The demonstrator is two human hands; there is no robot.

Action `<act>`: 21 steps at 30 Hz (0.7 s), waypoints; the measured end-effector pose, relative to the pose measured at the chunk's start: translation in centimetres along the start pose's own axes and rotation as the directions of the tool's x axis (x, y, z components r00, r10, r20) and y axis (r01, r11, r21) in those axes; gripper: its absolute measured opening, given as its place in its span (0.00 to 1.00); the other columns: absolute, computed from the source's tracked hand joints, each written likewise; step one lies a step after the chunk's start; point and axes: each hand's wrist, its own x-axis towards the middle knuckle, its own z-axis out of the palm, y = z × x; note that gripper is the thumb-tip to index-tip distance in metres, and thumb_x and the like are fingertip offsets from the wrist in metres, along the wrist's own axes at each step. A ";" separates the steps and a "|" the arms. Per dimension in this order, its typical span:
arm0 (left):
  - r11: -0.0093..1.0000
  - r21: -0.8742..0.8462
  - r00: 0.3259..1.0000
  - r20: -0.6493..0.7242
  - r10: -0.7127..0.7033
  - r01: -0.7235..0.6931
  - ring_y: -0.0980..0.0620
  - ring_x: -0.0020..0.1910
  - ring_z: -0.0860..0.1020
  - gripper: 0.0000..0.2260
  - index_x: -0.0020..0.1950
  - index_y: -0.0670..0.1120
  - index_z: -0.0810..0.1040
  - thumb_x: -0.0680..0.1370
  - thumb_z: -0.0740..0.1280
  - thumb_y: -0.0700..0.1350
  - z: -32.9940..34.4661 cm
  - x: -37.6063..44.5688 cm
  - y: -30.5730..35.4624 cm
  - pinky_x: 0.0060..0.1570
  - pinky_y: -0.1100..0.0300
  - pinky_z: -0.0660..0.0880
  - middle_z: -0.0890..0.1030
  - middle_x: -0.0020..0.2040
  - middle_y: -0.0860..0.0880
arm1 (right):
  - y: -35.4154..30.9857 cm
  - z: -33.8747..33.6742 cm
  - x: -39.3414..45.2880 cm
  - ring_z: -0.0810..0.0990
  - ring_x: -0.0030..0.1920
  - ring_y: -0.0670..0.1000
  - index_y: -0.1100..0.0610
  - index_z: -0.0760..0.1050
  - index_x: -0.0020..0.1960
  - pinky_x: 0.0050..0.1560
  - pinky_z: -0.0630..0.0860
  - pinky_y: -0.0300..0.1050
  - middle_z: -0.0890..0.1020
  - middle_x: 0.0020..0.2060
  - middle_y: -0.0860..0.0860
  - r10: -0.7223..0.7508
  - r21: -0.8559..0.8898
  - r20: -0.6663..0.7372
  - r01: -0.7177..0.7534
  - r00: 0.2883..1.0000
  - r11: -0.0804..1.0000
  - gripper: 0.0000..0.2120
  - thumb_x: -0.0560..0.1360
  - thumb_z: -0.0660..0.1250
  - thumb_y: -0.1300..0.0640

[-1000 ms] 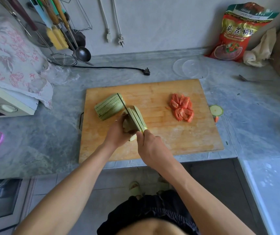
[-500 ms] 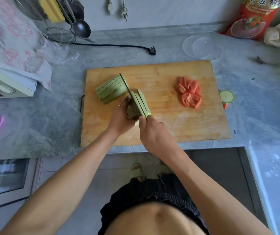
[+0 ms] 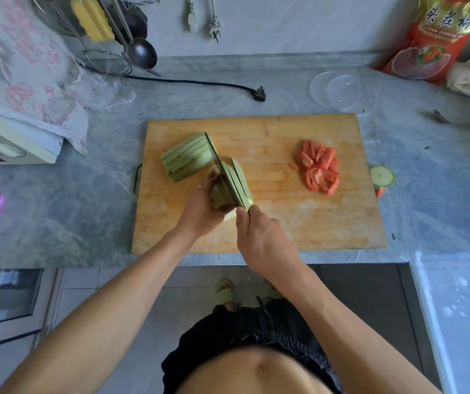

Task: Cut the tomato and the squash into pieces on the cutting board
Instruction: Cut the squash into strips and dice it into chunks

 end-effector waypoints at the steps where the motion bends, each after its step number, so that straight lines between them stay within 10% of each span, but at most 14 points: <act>1: 1.000 0.003 1.000 0.000 0.008 -0.008 0.48 0.62 0.77 0.33 0.75 0.49 0.67 0.71 0.72 0.39 0.0 0.1 0.0 0.53 0.61 0.72 0.77 0.66 0.47 | 0.2 0.1 0.0 0.65 0.29 0.52 0.61 0.66 0.48 0.27 0.56 0.43 0.72 0.37 0.59 -0.007 -0.019 0.001 0.007 1.000 1.000 0.18 0.85 0.47 0.48; 8: 0.996 0.083 1.000 -0.004 0.008 -0.007 0.44 0.60 0.78 0.19 0.62 0.39 0.76 0.72 0.71 0.38 0.5 0.2 -0.2 0.49 0.69 0.70 0.74 0.69 0.44 | -0.5 0.5 -0.4 0.66 0.27 0.52 0.58 0.64 0.47 0.26 0.60 0.45 0.68 0.30 0.53 -0.054 -0.030 -0.016 0.054 0.998 0.998 0.16 0.85 0.49 0.47; 13: 0.995 0.096 1.000 0.007 -0.005 0.005 0.45 0.72 0.70 0.32 0.75 0.43 0.68 0.72 0.73 0.43 0.5 0.4 0.0 0.63 0.48 0.74 0.65 0.77 0.48 | 0.9 1.0 0.3 0.63 0.23 0.51 0.58 0.63 0.44 0.25 0.54 0.40 0.67 0.26 0.51 -0.098 0.005 -0.047 0.098 0.994 0.995 0.15 0.85 0.51 0.50; 21: 0.999 0.027 0.999 0.022 -0.035 0.034 0.49 0.71 0.71 0.33 0.77 0.49 0.66 0.73 0.73 0.42 0.2 0.0 0.9 0.63 0.58 0.73 0.66 0.77 0.51 | 0.6 -0.1 0.9 0.58 0.25 0.51 0.64 0.72 0.46 0.25 0.55 0.41 0.69 0.30 0.55 -0.032 0.169 -0.011 0.033 0.999 0.985 0.22 0.84 0.40 0.63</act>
